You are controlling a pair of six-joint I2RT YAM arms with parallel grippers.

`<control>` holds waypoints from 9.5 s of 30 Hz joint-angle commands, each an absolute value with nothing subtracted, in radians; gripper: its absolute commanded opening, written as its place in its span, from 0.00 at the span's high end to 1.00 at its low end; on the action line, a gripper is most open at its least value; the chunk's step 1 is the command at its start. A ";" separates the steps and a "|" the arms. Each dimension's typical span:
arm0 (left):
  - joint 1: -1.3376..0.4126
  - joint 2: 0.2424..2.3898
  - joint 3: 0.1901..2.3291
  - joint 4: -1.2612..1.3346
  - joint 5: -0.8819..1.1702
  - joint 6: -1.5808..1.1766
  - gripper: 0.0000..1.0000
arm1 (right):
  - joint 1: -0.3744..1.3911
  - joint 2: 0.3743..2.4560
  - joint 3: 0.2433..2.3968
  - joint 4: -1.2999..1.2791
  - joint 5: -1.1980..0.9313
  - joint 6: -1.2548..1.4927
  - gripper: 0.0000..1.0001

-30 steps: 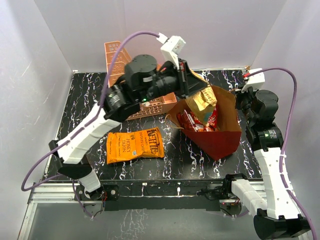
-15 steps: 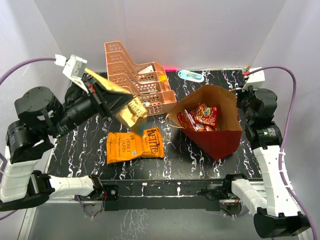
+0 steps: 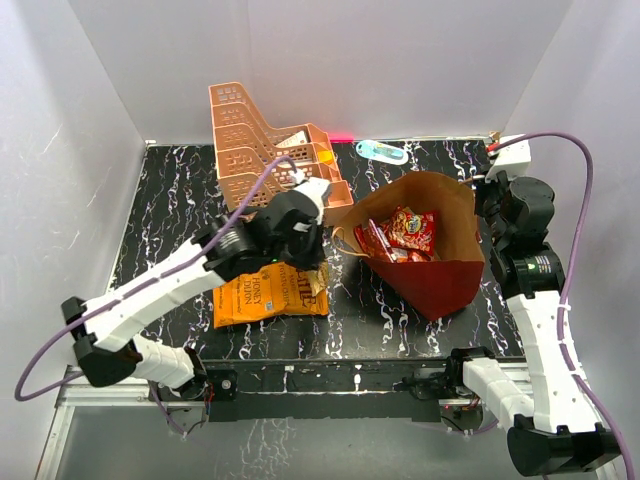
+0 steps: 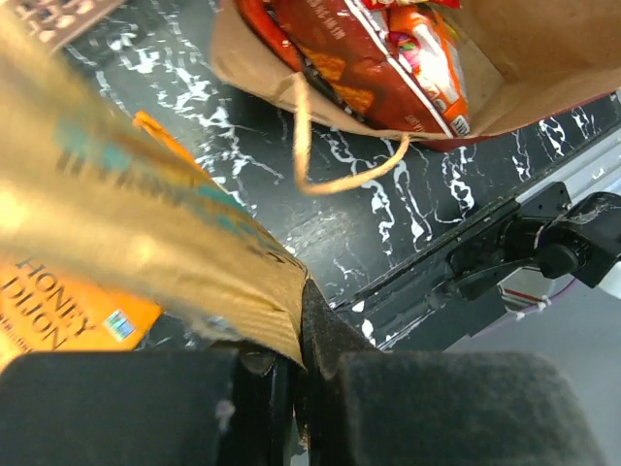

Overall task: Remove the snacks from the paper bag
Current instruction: Place the snack at the center of the board, then take out the snack from the paper bag, then place the snack at the center of the board.

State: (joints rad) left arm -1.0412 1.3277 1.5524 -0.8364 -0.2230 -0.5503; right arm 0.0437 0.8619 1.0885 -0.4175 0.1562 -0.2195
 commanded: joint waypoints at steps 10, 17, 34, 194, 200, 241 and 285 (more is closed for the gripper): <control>-0.658 1.218 1.262 -0.691 0.217 -0.592 1.00 | 0.037 0.823 1.135 -0.372 0.154 -0.230 0.92; -0.550 1.167 1.154 -0.917 0.019 -0.567 1.00 | 0.037 0.829 1.137 -0.371 0.119 -0.222 0.92; -0.402 1.374 0.957 -0.970 -0.202 -0.666 1.00 | 0.038 0.816 1.137 -0.373 0.085 -0.223 0.92; -0.987 1.229 2.108 -0.776 -0.278 -0.643 1.00 | 0.038 0.549 0.968 -0.463 -0.023 -0.130 0.92; -0.987 1.211 2.083 -0.999 -0.385 -0.679 1.00 | 0.037 0.545 0.963 -0.458 -0.029 -0.126 0.92; -0.298 1.292 1.297 -0.917 0.237 -0.485 1.00 | 0.038 0.549 0.975 -0.464 -0.053 -0.149 0.92; -0.197 1.260 1.143 -0.621 0.614 -0.621 1.00 | 0.037 0.574 1.011 -0.473 -0.070 -0.149 0.92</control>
